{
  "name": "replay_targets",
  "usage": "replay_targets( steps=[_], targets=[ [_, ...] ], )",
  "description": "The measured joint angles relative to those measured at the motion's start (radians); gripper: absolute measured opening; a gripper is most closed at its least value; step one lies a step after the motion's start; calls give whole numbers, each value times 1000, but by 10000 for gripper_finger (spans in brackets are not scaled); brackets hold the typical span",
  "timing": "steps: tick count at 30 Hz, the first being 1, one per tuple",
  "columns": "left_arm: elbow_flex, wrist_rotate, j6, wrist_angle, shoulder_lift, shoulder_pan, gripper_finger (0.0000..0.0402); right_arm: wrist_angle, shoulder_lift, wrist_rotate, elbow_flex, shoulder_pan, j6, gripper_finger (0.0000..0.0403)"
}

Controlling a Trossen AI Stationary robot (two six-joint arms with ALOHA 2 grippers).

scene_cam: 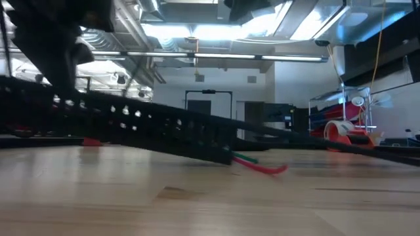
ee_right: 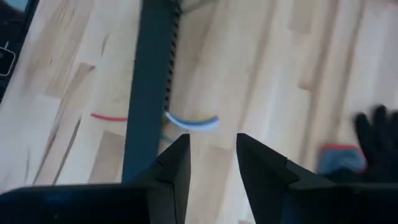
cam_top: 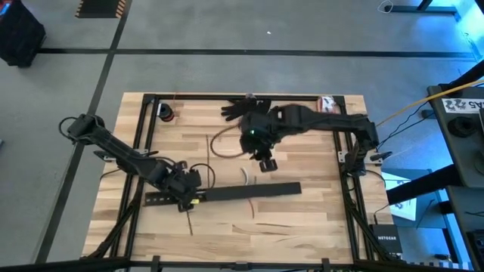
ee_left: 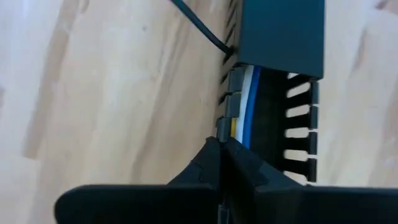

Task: Ziptie cables
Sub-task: Close the black cable duct lid

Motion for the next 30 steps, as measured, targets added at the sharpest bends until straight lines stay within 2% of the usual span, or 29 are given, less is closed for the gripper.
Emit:
replay_targets(
  steps=[6, 9, 12, 16, 20, 25, 30],
  targets=[
    [-32, -36, 129, 53, 70, 64, 3, 358, -83, 0, -338, 32, 49, 124],
    [-67, -37, 142, 97, 99, 83, 18, 570, -105, 6, -499, 35, 79, 124],
    [-82, -13, 160, 113, 104, 102, 46, 695, -107, -10, -599, 37, 138, 124],
    [-77, 59, 216, 107, 98, 128, 95, 791, -97, -65, -665, 36, 260, 124],
    [-36, 130, 321, 80, 69, 147, 149, 817, -86, -66, -676, 36, 285, 124],
    [7, 144, 411, 47, -6, 151, 201, 823, -88, -70, -675, 46, 363, 124],
    [6, 145, 415, 92, -64, 151, 231, 832, -80, -56, -675, 107, 372, 133]
  ],
)
